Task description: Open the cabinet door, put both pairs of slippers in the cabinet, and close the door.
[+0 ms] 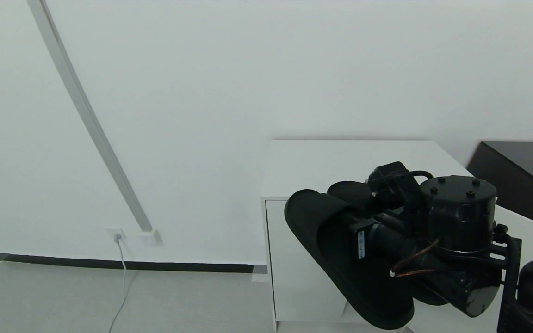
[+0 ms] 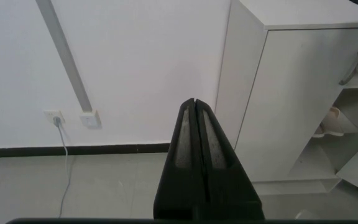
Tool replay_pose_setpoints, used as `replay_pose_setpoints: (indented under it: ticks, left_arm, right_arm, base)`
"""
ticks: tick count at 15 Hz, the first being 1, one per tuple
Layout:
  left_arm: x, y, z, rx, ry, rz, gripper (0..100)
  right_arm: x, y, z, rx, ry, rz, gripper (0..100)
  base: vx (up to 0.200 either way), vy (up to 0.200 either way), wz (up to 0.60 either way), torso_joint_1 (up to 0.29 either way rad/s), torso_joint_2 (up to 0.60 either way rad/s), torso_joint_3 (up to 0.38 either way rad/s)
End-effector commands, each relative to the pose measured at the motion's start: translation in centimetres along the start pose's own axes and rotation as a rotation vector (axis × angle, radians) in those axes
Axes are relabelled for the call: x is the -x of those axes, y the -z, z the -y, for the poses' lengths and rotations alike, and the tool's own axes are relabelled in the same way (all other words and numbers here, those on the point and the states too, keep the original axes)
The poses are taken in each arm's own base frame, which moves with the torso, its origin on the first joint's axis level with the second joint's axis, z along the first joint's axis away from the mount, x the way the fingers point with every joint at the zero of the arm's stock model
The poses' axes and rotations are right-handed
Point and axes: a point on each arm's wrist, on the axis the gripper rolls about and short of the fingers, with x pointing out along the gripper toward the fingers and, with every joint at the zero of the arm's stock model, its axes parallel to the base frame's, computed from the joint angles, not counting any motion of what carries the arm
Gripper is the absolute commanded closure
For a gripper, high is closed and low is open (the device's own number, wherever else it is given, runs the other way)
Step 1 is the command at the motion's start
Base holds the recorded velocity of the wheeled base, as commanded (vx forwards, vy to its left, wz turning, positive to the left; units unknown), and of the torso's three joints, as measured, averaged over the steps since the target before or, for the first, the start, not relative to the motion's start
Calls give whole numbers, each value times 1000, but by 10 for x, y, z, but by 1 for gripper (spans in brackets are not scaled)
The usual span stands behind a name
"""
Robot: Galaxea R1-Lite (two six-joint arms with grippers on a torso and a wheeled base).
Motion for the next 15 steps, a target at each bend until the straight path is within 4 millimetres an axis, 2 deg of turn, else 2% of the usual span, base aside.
replay_pose_setpoints:
  ticks: [1,15]
  left_arm:
    - [0,0,0,0,1,-1,100]
    - [0,0,0,0,1,-1,100]
  right_arm:
    - [0,1,0,1,1,-4,100]
    - [7,2,-5,3,-21,12,100]
  base:
    - [0,-200,0,-2,7,2]
    - [0,-200,0,3,4,1]
